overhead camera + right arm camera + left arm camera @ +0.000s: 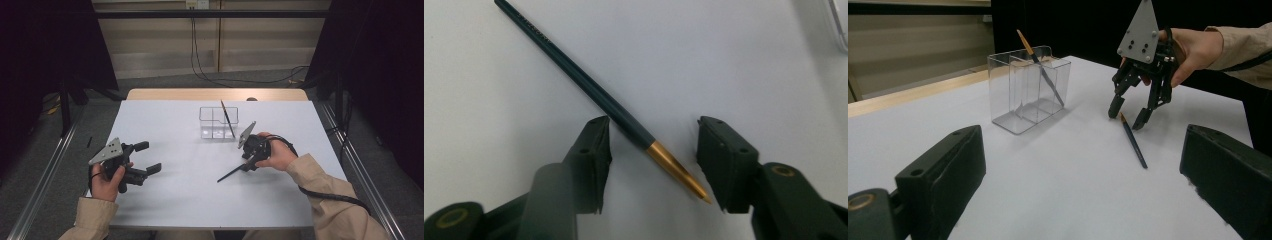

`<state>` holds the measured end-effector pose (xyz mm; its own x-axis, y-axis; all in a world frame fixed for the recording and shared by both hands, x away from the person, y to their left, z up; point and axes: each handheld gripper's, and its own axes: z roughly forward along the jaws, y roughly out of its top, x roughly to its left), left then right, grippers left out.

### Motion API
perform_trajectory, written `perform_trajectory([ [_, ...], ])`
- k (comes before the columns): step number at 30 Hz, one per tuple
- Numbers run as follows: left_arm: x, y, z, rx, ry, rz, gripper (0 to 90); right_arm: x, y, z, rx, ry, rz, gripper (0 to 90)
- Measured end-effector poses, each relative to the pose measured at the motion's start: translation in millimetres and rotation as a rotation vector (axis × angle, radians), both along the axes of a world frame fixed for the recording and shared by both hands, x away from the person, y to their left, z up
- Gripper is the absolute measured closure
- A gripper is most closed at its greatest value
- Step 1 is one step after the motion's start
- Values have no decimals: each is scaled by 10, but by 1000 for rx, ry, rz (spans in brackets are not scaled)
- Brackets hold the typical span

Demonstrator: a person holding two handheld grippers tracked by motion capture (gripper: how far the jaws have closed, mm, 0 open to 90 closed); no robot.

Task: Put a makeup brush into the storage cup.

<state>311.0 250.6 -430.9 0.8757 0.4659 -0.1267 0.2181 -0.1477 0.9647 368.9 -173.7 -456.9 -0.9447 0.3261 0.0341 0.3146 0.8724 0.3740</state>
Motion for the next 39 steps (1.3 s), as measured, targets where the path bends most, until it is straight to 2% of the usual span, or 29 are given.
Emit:
perform_trajectory([
  [3, -1, -3, 0, -1, 0, -1, 44, -13, -2, 8, -2, -3, 11, 592],
  [6, -2, -4, 0, 1, -3, 0, 45, -40, 10, 19, -11, 9, -9, 669],
  [11, -5, 4, 8, 0, -4, 6, 48, -55, 17, 22, -16, 2, 9, 781],
  [14, -1, 2, 6, 7, -6, 3, 48, -74, 30, 29, -24, 22, -5, 837],
  [20, -1, 0, 4, 4, -3, 2, 48, -65, 71, 39, -52, 21, 3, 842],
  [23, 0, -3, 4, 4, -2, 0, 48, -64, 83, 42, -58, 29, -16, 842],
  [34, 3, -27, 6, 3, 1, -4, 48, -34, 120, 57, -88, 53, -27, 842],
  [39, 8, -31, 2, 4, 3, -5, 48, -30, 97, 63, -85, 66, -33, 843],
])
